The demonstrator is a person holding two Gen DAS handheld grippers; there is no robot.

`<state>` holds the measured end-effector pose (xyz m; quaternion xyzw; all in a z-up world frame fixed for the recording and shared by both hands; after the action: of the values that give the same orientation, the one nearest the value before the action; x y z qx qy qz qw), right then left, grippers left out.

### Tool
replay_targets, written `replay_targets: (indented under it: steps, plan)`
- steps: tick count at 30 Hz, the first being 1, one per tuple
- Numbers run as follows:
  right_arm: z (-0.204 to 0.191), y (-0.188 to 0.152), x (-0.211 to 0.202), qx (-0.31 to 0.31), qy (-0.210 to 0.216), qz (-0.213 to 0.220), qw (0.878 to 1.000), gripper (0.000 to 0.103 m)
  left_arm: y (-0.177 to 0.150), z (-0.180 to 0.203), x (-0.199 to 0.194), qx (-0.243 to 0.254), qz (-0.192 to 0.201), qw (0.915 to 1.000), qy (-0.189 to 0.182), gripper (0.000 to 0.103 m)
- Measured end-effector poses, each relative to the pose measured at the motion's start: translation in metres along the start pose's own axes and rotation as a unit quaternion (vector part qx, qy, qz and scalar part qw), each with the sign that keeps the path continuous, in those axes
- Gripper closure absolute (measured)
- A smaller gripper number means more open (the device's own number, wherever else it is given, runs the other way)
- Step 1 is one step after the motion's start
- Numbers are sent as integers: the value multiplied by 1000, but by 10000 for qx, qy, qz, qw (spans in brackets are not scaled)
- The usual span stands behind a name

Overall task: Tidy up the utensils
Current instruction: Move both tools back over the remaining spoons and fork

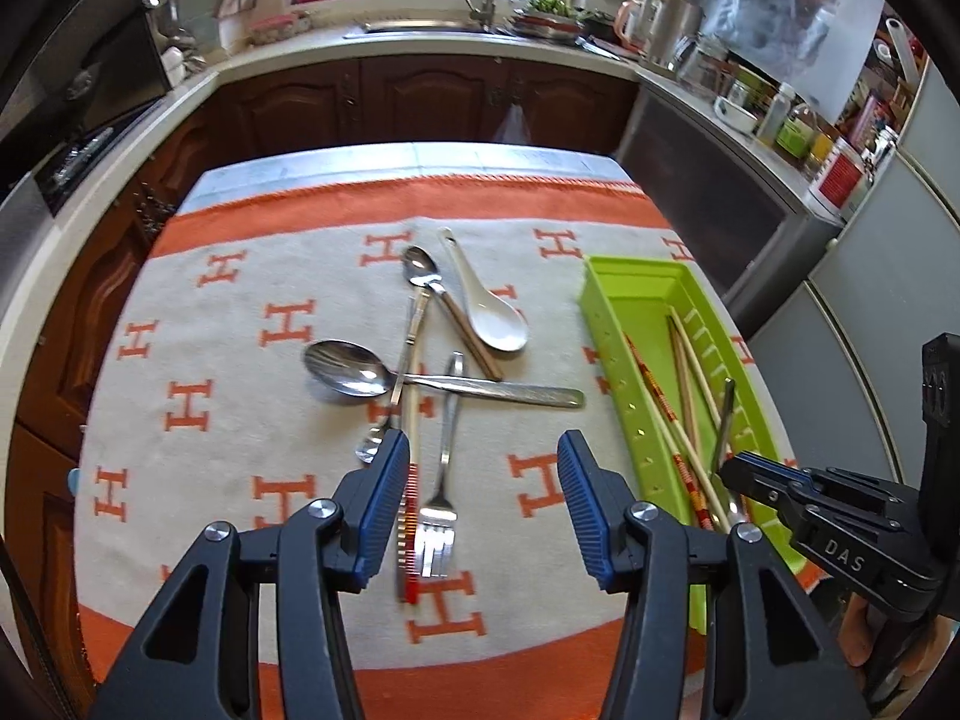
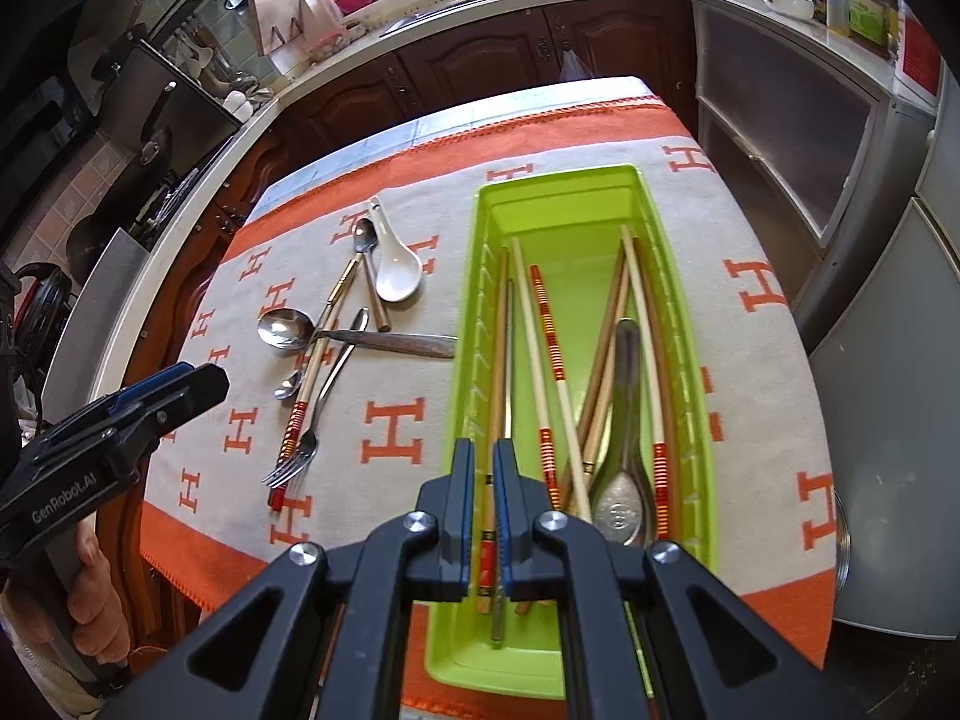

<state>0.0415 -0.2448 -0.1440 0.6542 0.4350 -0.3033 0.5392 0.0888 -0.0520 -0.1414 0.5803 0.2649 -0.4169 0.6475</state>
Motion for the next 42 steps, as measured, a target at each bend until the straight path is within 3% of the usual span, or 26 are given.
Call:
replay_targets:
  steps: [6,13,31,42]
  plan:
    - [-22,5,3,-144,98,-47,9998,97,4,-39,-12,-161,342,9984,426,53]
    - [-50,13,11,-359,217,-86,9991,97,-2,-86,-6,-642,223,9962,539,53]
    - [-90,50,56,-893,297,-286,9952,91,-4,-129,39,-1468,-223,9887,-226,50]
    - [-97,89,113,-449,658,-438,9959,91,0,-97,82,-885,-536,9936,-459,50]
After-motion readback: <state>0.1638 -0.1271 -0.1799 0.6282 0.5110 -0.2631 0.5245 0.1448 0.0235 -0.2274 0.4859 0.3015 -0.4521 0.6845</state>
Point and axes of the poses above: each gripper's, at about its wrist camera, not at the fingertips, and x roughly the way its jaws point, z to its right, y to its top, the point moved 6 cm from there along x, roughly the way its jaws point, and after that the axes turned 7 degrees about -x, right-handed, at the moved point
